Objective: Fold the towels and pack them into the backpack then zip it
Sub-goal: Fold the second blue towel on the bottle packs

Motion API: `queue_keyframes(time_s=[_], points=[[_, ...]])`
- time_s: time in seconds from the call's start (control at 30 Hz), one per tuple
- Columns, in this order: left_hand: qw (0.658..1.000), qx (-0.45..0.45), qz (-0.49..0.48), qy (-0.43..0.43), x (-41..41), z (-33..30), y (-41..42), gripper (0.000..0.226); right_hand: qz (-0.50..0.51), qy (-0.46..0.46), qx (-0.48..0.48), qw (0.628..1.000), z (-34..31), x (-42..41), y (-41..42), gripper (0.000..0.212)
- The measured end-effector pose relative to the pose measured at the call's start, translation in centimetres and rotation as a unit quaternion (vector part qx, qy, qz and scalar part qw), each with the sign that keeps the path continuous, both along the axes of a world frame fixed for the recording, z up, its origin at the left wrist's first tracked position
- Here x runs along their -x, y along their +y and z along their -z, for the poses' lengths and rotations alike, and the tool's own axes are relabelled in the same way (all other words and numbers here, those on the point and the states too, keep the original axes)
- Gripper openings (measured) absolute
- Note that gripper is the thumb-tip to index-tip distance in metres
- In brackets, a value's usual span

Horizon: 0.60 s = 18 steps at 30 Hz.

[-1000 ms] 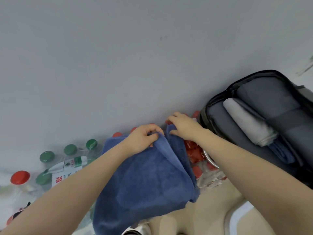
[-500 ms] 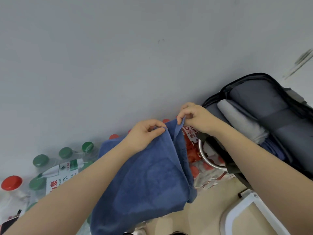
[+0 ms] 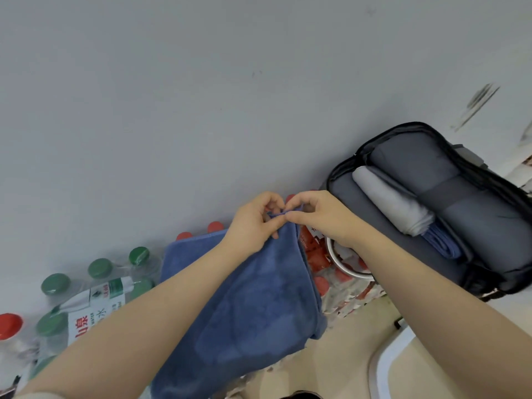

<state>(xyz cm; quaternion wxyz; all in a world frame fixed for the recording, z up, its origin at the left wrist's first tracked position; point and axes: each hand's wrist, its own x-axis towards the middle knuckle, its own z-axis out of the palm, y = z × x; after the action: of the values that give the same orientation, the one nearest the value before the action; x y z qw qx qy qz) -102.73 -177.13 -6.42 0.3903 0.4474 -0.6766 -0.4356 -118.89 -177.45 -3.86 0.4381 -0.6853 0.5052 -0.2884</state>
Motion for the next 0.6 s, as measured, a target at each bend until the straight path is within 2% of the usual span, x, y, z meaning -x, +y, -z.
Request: queue_keyframes(time_s=[0.07,0.17,0.23,0.27,0.33,0.37,0.4,0.43,0.47,0.53,0.6], points=[[0.999,-0.038,-0.002,0.034,-0.1,0.1,0.2,0.024,-0.010,0.011,-0.005,1.000,0.0,-0.1,-0.1,0.010],[0.983,-0.117,0.031,0.137,-0.7,0.0,0.6,0.015,0.000,0.030,0.011,0.999,0.3,-0.1,-0.1,0.019],[0.983,-0.115,0.033,0.139,-1.6,0.3,0.7,0.022,0.018,0.033,0.037,0.999,0.8,-0.2,-0.2,0.023],[0.992,-0.086,0.020,0.094,-2.4,0.3,0.7,0.024,0.026,0.023,0.046,0.998,1.0,-0.2,-0.3,0.025],[0.998,0.004,-0.011,-0.061,-4.6,0.6,0.4,0.019,0.036,-0.011,0.047,0.998,1.1,-0.6,-0.4,0.026],[0.987,0.034,-0.004,-0.157,-6.0,1.0,0.0,0.022,0.040,-0.037,0.039,0.998,1.1,-0.8,-0.4,0.026],[0.965,0.045,0.012,-0.257,-7.4,1.4,-0.3,0.038,0.046,-0.073,0.028,0.996,1.0,-1.0,-0.4,0.026],[0.938,0.035,0.029,-0.345,-8.8,1.9,-0.5,0.050,0.050,-0.120,0.008,0.991,1.0,-1.1,-0.5,0.023],[0.915,0.011,0.036,-0.402,-9.9,2.3,-0.6,0.053,0.052,-0.176,-0.020,0.983,0.9,-1.3,-0.6,0.020],[0.891,-0.026,0.034,-0.451,-11.4,2.6,-0.4,0.050,0.065,-0.284,-0.078,0.953,1.0,-1.5,-1.0,0.023],[0.883,-0.030,0.020,-0.467,-12.3,2.6,-0.1,0.051,0.090,-0.344,-0.115,0.927,0.9,-1.6,-1.3,0.042]])
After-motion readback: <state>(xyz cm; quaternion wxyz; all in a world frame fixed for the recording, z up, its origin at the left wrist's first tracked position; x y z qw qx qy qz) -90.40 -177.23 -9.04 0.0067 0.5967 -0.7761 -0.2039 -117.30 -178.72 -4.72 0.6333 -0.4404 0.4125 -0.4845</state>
